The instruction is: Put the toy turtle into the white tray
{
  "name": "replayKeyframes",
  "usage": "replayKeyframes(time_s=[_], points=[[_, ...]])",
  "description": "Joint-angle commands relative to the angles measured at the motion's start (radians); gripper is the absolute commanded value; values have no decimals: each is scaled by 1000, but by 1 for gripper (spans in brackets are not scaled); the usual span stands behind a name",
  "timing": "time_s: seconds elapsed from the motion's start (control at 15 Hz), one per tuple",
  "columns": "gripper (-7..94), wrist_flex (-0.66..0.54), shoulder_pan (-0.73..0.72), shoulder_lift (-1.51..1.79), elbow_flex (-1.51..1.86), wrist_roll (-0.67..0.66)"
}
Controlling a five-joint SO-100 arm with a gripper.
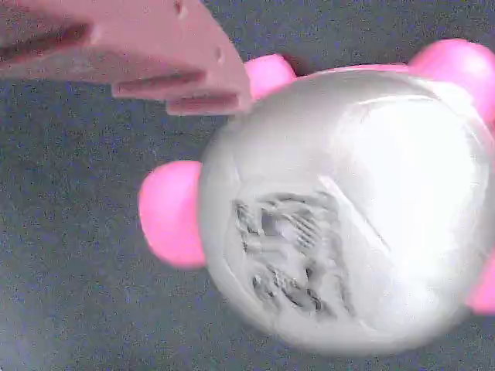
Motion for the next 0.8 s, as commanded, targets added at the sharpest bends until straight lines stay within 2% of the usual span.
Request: replayKeyframes(time_s=[0.0, 0.73], points=[[51, 15, 14, -3, -75, -21], [50, 17, 6, -241, -227, -51]])
